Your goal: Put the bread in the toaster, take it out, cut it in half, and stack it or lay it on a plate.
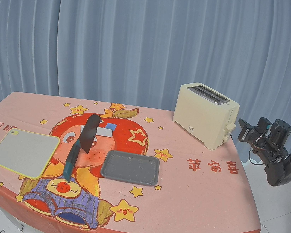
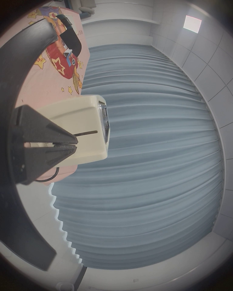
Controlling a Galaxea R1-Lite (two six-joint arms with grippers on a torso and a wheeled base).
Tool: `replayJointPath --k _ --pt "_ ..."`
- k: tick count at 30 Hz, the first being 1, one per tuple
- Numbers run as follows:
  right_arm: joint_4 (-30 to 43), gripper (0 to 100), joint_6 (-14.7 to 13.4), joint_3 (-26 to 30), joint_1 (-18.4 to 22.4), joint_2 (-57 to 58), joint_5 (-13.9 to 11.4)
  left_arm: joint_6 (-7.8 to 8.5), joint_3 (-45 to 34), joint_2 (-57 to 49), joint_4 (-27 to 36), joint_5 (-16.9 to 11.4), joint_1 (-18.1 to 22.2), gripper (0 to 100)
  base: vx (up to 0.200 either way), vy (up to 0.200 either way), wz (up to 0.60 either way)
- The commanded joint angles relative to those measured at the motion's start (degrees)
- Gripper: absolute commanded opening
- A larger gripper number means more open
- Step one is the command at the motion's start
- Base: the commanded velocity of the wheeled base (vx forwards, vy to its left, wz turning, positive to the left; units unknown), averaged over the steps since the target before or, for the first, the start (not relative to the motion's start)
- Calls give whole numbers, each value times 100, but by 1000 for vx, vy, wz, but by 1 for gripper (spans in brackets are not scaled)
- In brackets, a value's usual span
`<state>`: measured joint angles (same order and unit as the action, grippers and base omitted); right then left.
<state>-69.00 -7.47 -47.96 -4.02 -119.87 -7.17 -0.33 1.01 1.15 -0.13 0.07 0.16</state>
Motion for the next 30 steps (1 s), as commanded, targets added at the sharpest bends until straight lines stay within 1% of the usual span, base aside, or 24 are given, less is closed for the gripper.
replayJointPath --k 1,4,6,7,10,11,12,13,15,17,18,19,20,25,26,27,28,30 --pt "-17 0 -44 524 -2 675 49 -2 -101 8 -4 1 2 0 0 0 0" --pt "-26 0 -53 823 95 886 58 -2 -101 8 -4 1 2 0 0 0 0" --pt "-87 0 0 1157 394 1036 40 -2 -101 8 -4 1 2 0 0 0 0" --pt "-237 0 9 1333 517 1124 40 -2 -101 8 -4 1 2 0 0 0 0" --pt "-1054 0 0 1939 824 1405 5 -2 -101 8 -4 1 2 0 0 0 0" --pt "-1274 0 0 2089 886 1458 -13 -2 -101 8 -4 1 2 0 0 0 0" --pt "-1274 0 0 2089 886 1458 -13 -2 -101 8 -4 1 2 0 0 0 0" --pt "-1819 0 -17 2432 982 1510 58 -2 -101 8 -4 1 2 0 0 0 0" --pt "-2100 0 -17 2678 1079 1554 58 -2 -101 8 -4 1 2 0 0 0 0" --pt "-2065 0 9 3029 1264 1730 40 -2 -101 8 -4 1 2 0 0 0 0" --pt "-2065 0 9 3056 1272 1757 40 -2 -101 8 -4 1 2 0 0 0 0" --pt "-2065 0 -17 3363 1308 2047 40 -2 -101 8 -4 1 2 0 0 0 0" --pt "-2056 0 -53 3583 1299 2258 31 -2 -101 8 -4 1 2 0 0 0 0" --pt "-2039 0 -44 4515 1281 3268 22 -2 -101 8 -4 1 2 0 0 0 0" --pt "-2039 0 -44 4576 1281 3321 22 -2 -101 8 -4 1 2 0 0 0 0" --pt "-1995 0 -17 4796 1290 3637 -13 -2 -101 8 -4 1 2 0 0 0 0" --pt "-1960 0 -70 4796 1290 3822 5 -2 -101 8 -4 1 2 0 0 0 0" --pt "-1801 0 -70 4796 1316 4217 22 -2 -101 8 -4 1 2 0 0 0 0"
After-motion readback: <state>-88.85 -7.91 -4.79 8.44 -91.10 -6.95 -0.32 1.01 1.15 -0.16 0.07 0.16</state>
